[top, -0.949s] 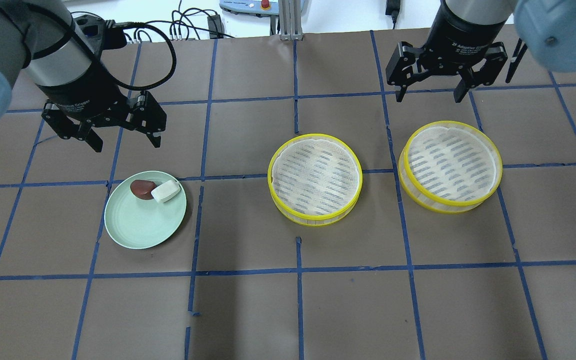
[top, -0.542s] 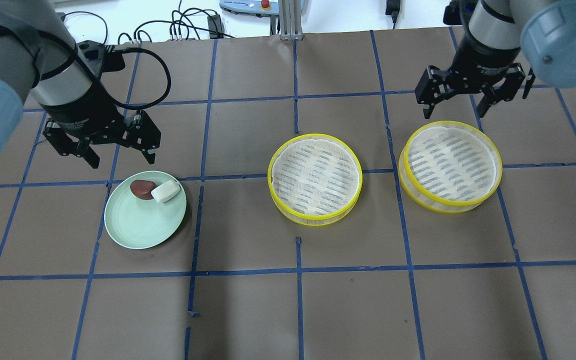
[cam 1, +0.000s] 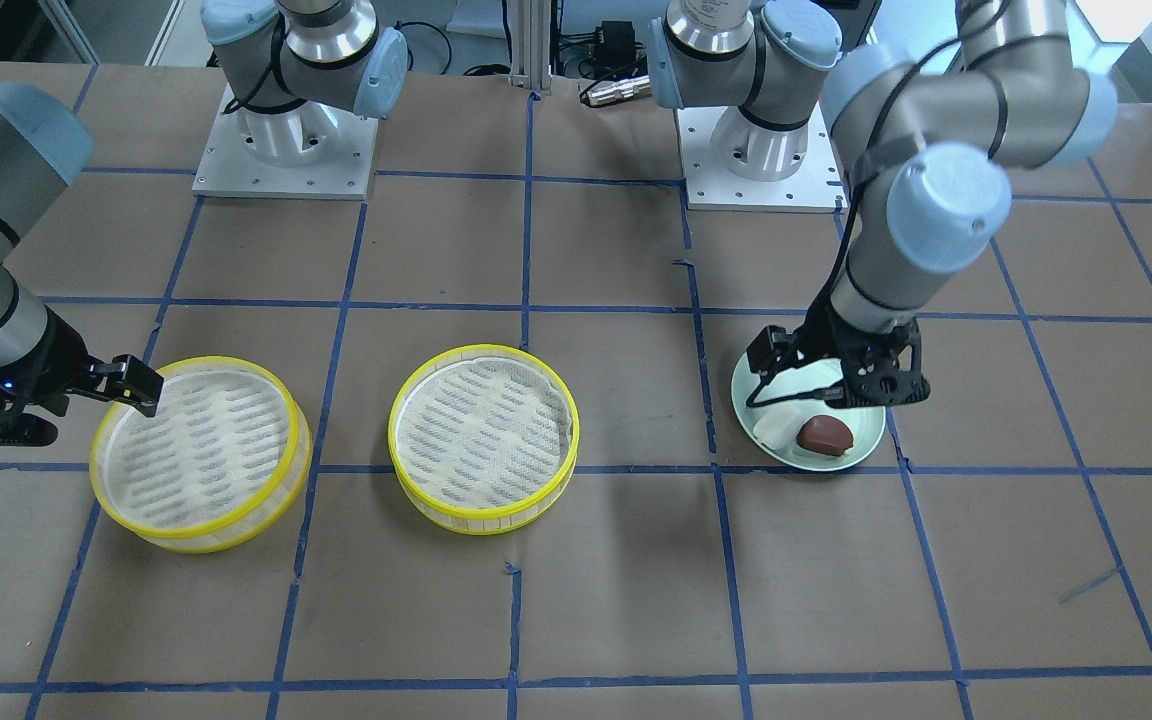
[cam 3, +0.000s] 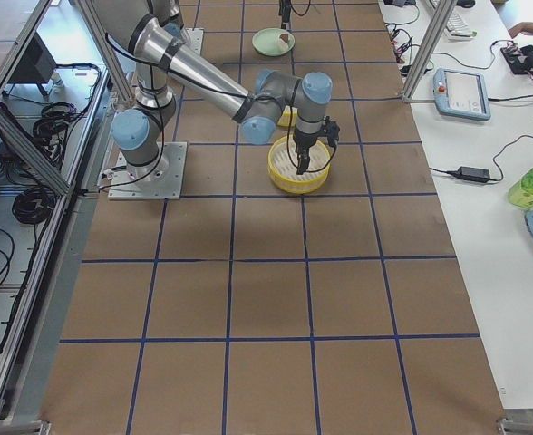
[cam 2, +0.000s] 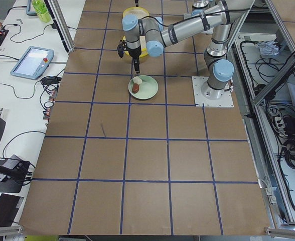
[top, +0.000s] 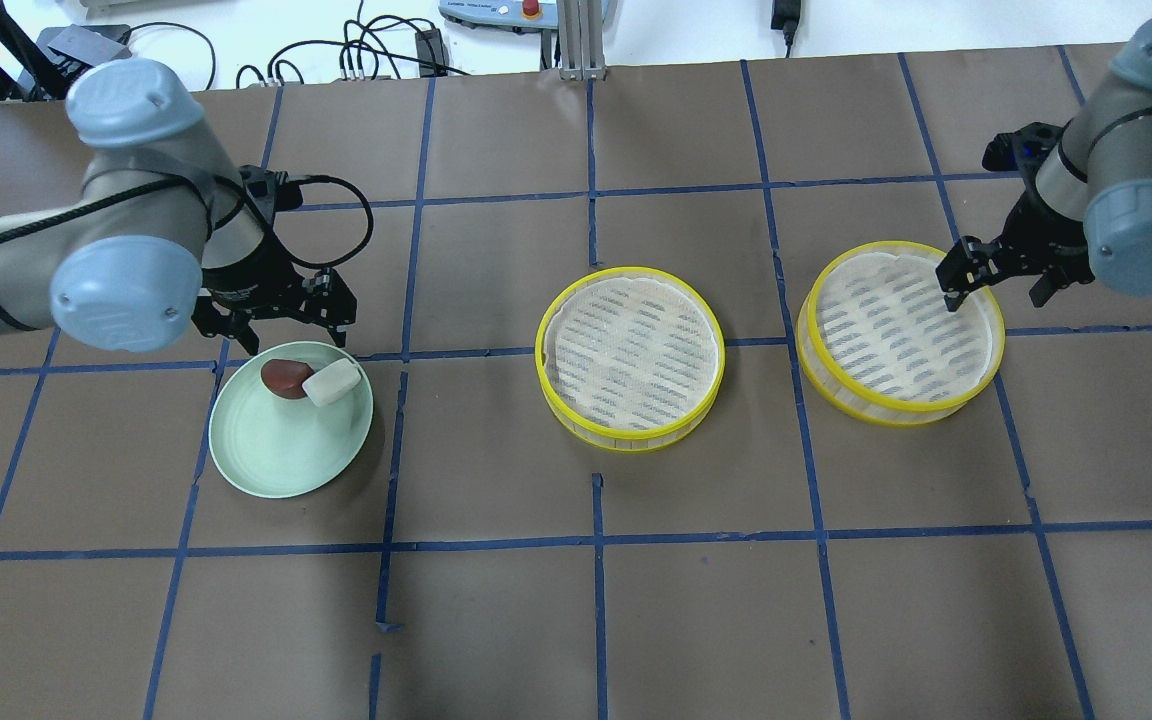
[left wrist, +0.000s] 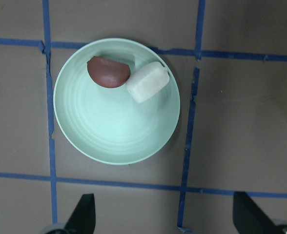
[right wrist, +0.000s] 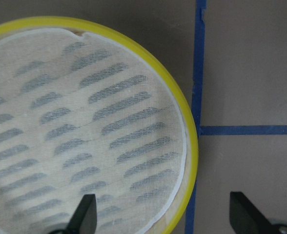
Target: Stack buns with steamer
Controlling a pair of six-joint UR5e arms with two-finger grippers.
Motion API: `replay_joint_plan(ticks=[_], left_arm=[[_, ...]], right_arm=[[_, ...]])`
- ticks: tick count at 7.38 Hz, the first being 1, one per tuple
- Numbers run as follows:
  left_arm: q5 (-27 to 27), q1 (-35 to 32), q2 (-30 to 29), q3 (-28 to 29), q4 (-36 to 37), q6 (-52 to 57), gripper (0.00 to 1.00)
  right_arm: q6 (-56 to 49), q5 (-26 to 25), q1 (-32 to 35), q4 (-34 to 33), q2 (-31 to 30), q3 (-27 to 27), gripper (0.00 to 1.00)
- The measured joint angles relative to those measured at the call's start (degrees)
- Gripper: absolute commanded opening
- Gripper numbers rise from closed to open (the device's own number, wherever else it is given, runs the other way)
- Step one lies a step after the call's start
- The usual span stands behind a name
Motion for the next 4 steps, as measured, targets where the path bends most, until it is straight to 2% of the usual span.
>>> replay_joint_plan(ticks=[1,2,4], left_arm=[[0.0,0.0,-3.3,-0.3,2.7,0.0,0.83],[0.0,0.0,-5.1,-0.9,3.8,0.0,0.52],[0.0,0.0,-5.4,-3.3,4.4,0.1,0.18]], right_arm=[[-1.9,0.0,-1.4,-2.0,1.4,0.8,0.73],[-2.7,0.2,-2.2,-3.8,2.8,1.0,0.59],[-2.9,0.7,-2.6,-6.1,5.0,1.1,0.20]])
